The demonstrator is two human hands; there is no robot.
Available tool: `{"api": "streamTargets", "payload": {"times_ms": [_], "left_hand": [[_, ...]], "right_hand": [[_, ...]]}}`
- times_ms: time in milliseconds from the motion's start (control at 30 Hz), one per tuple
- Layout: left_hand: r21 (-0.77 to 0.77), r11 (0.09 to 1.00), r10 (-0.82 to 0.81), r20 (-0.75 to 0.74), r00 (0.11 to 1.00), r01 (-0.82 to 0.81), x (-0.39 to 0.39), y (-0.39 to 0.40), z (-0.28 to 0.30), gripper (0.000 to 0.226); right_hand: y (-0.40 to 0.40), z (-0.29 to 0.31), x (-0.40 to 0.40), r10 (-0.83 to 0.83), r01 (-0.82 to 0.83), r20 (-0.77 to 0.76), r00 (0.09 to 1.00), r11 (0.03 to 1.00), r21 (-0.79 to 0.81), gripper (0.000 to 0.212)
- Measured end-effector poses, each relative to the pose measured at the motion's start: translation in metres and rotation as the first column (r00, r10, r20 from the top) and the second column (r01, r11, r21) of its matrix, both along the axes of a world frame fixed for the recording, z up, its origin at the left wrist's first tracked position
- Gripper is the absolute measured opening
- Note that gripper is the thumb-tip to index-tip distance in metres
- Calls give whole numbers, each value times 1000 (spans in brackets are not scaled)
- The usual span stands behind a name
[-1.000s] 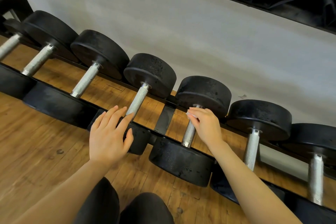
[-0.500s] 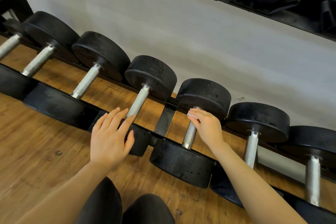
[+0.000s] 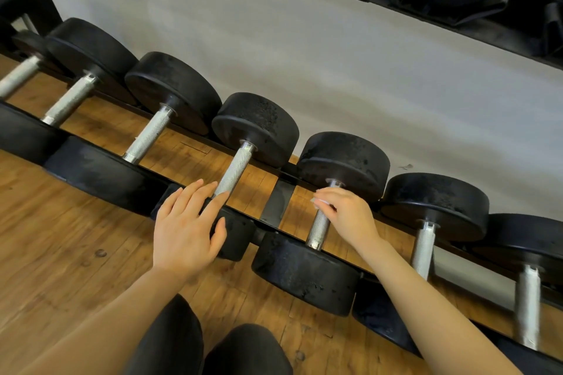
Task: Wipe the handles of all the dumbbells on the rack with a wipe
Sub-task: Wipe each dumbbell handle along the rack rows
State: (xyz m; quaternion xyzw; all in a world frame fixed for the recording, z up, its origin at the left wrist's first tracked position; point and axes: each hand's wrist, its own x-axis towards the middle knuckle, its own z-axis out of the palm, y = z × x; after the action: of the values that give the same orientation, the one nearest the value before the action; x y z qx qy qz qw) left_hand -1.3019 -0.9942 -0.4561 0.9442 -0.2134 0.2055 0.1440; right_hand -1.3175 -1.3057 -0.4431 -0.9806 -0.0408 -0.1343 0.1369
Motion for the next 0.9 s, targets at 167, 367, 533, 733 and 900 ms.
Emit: {"api": "streamTargets", "payload": {"times_ms": [167, 367, 533, 733, 900], "left_hand": [[5, 1000, -3, 12, 1000, 3, 1, 0, -2, 47], [-12, 1000, 3, 32, 999, -2, 1, -1, -2, 48], [-12, 1000, 7, 35, 999, -6, 0, -1, -3, 49], [-14, 1000, 9, 32, 999, -8, 0, -2, -4, 48], [-18, 1000, 11, 35, 999, -10, -1, -2, -3, 48]], "right_hand": [[4, -2, 3, -89, 86, 53, 995, 995, 54, 28], [8, -6, -20, 46, -44, -18, 999, 993, 111, 23], [10, -6, -15, -111, 106, 23, 994, 981, 160, 30], [10, -7, -22, 51, -41, -57, 997, 985, 170, 24], [4, -1, -15, -4, 9, -33, 999, 988, 153, 30]]}}
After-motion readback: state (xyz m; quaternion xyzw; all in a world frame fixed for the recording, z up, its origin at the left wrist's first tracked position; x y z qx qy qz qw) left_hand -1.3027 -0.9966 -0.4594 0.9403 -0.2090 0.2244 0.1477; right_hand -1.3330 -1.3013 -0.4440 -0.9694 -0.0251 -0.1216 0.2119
